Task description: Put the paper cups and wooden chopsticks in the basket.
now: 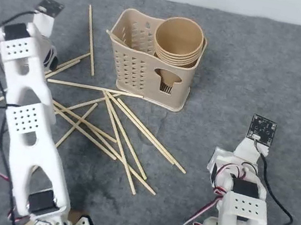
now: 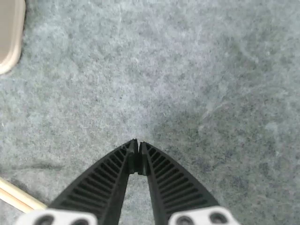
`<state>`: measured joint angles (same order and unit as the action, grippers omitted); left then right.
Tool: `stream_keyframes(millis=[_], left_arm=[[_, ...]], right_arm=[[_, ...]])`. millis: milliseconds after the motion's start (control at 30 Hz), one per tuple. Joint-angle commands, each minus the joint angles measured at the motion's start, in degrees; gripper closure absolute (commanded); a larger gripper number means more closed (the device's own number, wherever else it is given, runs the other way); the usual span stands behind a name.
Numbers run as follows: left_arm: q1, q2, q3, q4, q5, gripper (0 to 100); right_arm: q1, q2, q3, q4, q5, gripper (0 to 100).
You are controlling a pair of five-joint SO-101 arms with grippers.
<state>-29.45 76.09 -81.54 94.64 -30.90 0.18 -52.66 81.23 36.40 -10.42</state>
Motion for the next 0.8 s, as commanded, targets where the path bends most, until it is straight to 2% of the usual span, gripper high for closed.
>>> stream_keyframes(millis=[0,333,500,767], left_arm=[[0.4,3.9,-2.6,1.4,-1.8,84],[-0.9,8.0,-5.1,2.1,-2.0,84],[-0.9,7.5,-5.2,6.0,-9.0,84],[-0.5,8.2,-6.2,5.9,-8.9,84]], right_arm=[[0.0,-1.0,-0.3,-1.0,-0.6,99.1],[0.0,-1.0,-0.3,-0.7,-0.6,99.1],[0.0,-1.0,-0.3,-0.7,-0.6,99.1],[0.2,-1.0,-0.3,-0.7,-0.6,99.1]])
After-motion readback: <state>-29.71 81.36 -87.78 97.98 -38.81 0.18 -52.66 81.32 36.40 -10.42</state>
